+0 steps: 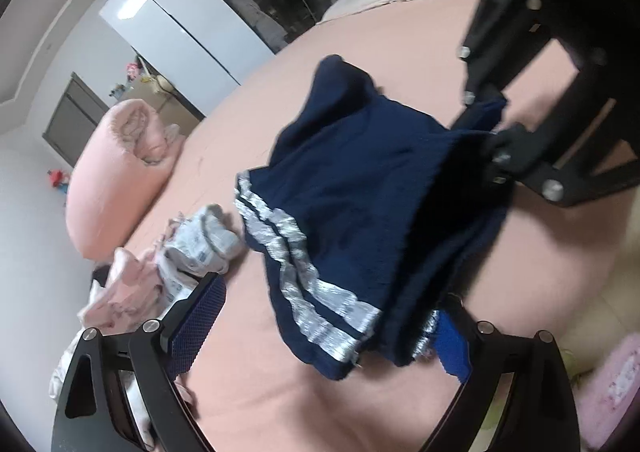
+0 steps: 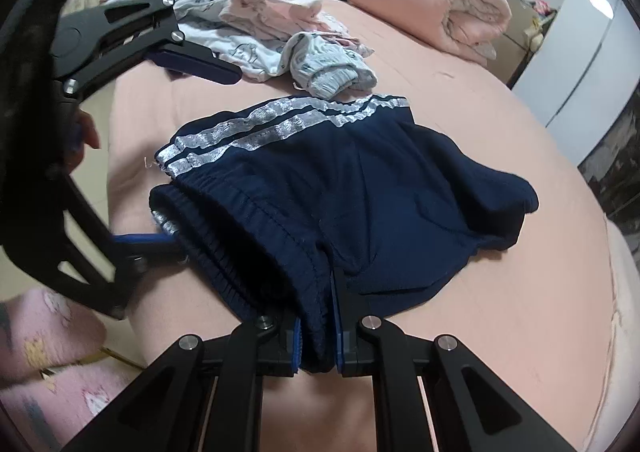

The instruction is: Fold clothes

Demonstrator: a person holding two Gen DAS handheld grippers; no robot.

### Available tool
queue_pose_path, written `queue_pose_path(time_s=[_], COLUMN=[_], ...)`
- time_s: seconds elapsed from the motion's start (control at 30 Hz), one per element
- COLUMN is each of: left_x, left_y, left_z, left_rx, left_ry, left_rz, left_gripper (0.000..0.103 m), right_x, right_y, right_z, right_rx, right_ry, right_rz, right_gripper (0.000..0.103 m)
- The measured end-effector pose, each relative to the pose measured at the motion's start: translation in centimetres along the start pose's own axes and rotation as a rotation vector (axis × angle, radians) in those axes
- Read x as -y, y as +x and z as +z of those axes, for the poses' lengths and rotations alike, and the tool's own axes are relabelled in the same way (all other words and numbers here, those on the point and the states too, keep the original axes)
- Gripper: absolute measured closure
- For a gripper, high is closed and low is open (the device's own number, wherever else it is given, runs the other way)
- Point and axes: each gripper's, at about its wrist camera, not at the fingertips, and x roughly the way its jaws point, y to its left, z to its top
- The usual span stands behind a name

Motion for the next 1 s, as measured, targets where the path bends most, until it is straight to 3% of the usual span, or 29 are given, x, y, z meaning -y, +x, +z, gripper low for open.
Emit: queue_pose_path(time_s=[0.2,0.4,0.53,0.63,0.87,1.0], left_x=[0.3,-0.5,0.1,0.3,-0.1,0.8], left_y=[0.7,1.9,1.7,1.6,1.5,0.7], left_z=[0.1,0.2,0.3,0.4,0.4,0.3], left_rx=[-0.016,-0.085,-0.080,-0.082,-0.089,-0.042], left_ry=[0.054,0.016,0.052,0.063,0.048,0.109], left_rz=[0.020,-0.057,-0.027,-0.018,-0.058,-0.048], left_gripper=[0.011,0.009,0.009,0.009,0.015,0.030], right_x=[-0.3,-0.5,-0.6,-1.8,-6.1,-7.6], right_y=[-0.4,-1.6,-2.7,-3.4,-3.0,-2.0], right_z=[0.0,0.0,-0.3,-1.1,-3.6,-4.5], right_rx=[0.000,0.025,0.046,0.048,0.039,0.053], right_ry=[0.002,-0.007,-0.028,-0.123,-0.405,-0.514], right_rz=[-0.021,-0.079,-0.140,-0.205,-0.327,-0.426], right_gripper=[0.091,0.074,0.053,0.047,0.045,0.043])
